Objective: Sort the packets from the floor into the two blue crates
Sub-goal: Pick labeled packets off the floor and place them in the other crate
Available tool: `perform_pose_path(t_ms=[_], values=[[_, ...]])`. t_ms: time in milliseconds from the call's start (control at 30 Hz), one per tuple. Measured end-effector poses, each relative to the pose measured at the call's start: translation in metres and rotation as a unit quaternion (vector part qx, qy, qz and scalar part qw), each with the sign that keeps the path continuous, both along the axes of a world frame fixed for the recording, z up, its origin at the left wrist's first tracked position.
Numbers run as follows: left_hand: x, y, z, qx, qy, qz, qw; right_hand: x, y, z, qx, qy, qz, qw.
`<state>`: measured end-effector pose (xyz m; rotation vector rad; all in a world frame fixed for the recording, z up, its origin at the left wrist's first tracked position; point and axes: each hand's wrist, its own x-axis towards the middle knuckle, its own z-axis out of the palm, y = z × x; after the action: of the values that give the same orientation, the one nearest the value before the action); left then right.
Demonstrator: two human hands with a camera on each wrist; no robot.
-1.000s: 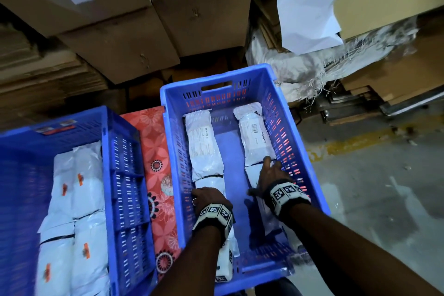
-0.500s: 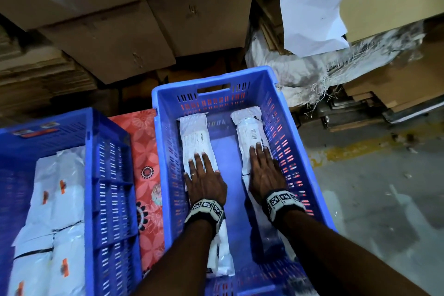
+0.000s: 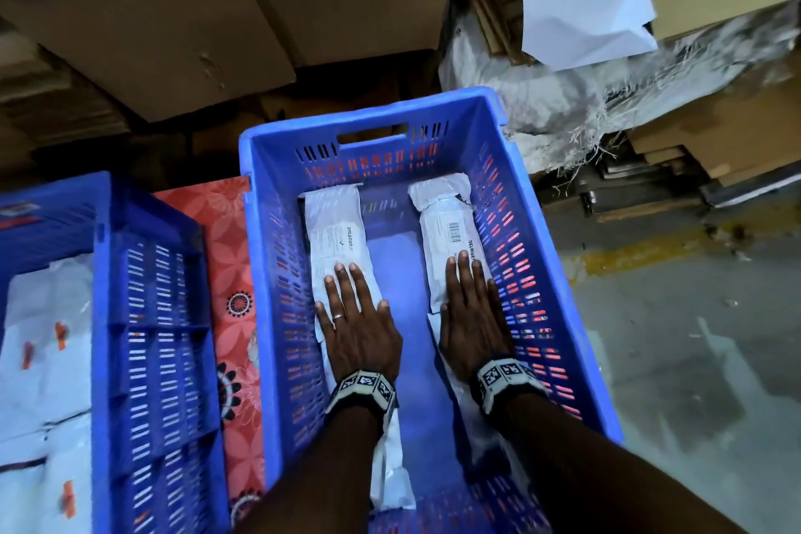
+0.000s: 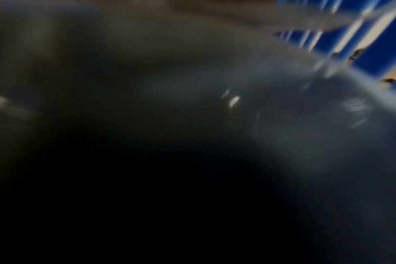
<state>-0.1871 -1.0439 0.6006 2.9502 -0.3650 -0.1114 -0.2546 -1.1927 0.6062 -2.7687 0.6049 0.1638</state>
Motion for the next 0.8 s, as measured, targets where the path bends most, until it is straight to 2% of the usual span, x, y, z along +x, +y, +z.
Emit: perform_pose_path(t_ms=[100,367,467,600,733,800], values=[[0.000,0.000,-0.003,0.006,-0.015,-0.002,1.000,-0.002,0.000,-0.002,0.002,-0.012,-0.003,1.000],[0.002,-0.001,0.013,-0.009,0.022,0.013,1.000,-0.001,0.000,0.010,0.005,-0.017,-0.008,1.000],[0.004,-0.003,0.039,-0.049,0.055,0.049,0.996,0.001,-0.002,0.035,-0.003,-0.017,-0.019,1.000],[0.004,-0.006,0.091,-0.084,0.068,0.022,0.994,0.004,-0.002,0.087,-0.025,-0.039,-0.028,0.999],[0.002,0.005,0.152,-0.130,0.076,-0.003,0.989,0.003,0.000,0.152,-0.037,-0.132,-0.051,0.989],[0.004,0.013,0.181,-0.125,0.088,-0.015,0.988,0.002,-0.003,0.180,-0.046,-0.166,-0.057,0.983]])
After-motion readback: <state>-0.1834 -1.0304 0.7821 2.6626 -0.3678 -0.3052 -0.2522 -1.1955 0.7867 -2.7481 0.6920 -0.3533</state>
